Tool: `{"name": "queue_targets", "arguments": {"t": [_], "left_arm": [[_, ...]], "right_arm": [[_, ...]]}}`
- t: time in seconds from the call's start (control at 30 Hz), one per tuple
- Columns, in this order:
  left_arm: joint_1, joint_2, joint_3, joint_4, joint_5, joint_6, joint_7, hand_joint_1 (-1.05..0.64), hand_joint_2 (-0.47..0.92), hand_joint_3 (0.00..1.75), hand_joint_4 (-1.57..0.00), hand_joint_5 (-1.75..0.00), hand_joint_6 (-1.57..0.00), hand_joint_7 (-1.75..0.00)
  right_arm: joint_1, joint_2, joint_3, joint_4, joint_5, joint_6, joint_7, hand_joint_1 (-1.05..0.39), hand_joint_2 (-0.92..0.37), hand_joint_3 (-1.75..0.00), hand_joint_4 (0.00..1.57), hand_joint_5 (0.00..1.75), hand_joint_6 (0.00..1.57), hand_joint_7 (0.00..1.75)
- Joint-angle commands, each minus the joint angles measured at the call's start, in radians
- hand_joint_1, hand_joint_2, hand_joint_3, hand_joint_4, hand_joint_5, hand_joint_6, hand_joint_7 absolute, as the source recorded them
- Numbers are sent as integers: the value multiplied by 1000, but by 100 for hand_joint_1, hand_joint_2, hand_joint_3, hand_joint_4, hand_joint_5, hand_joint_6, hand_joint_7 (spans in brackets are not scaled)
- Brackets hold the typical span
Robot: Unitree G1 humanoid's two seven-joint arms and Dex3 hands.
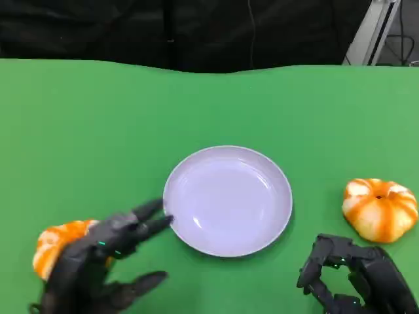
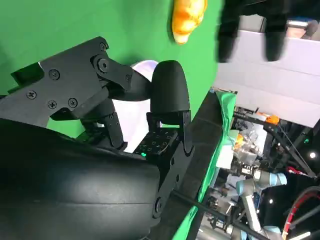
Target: Grasp the bread from the table and place it into the plate.
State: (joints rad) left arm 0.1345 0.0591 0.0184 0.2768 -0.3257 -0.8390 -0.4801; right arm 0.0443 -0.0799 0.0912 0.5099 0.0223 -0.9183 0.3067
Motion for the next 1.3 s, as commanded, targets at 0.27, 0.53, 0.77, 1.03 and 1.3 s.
{"name": "queue_targets", "arguments": {"t": [0.27, 0.53, 0.77, 1.03, 1.3], "left_arm": [[11, 27, 58, -80, -16, 25, 16, -62, 92, 7, -62, 0, -49, 0], [-5, 31, 90, -56, 9, -13, 17, -61, 92, 8, -62, 0, -48, 0], [-4, 104, 262, -89, 474, -56, 261, -77, 92, 19, -64, -1, -55, -2], [-5, 140, 234, -65, 547, -61, 366, -79, 92, 21, -65, -1, -56, -2], [2, 184, 221, -59, 602, -37, 420, -81, 92, 23, -63, 0, -56, -1]], "right_arm": [[-6, -10, -9, 18, 22, -25, 10, -20, -63, -88, 81, 158, 80, 131], [1, -8, -8, 6, 19, -12, 6, -21, -63, -89, 81, 158, 81, 131], [-4, -14, -11, 17, 26, -18, 13, -21, -62, -89, 80, 158, 80, 131], [-4, -12, -11, 14, 31, -11, 16, -21, -62, -90, 81, 158, 81, 131], [-3, -13, -12, 15, 27, -17, 15, -21, -61, -90, 81, 158, 81, 131]]}}
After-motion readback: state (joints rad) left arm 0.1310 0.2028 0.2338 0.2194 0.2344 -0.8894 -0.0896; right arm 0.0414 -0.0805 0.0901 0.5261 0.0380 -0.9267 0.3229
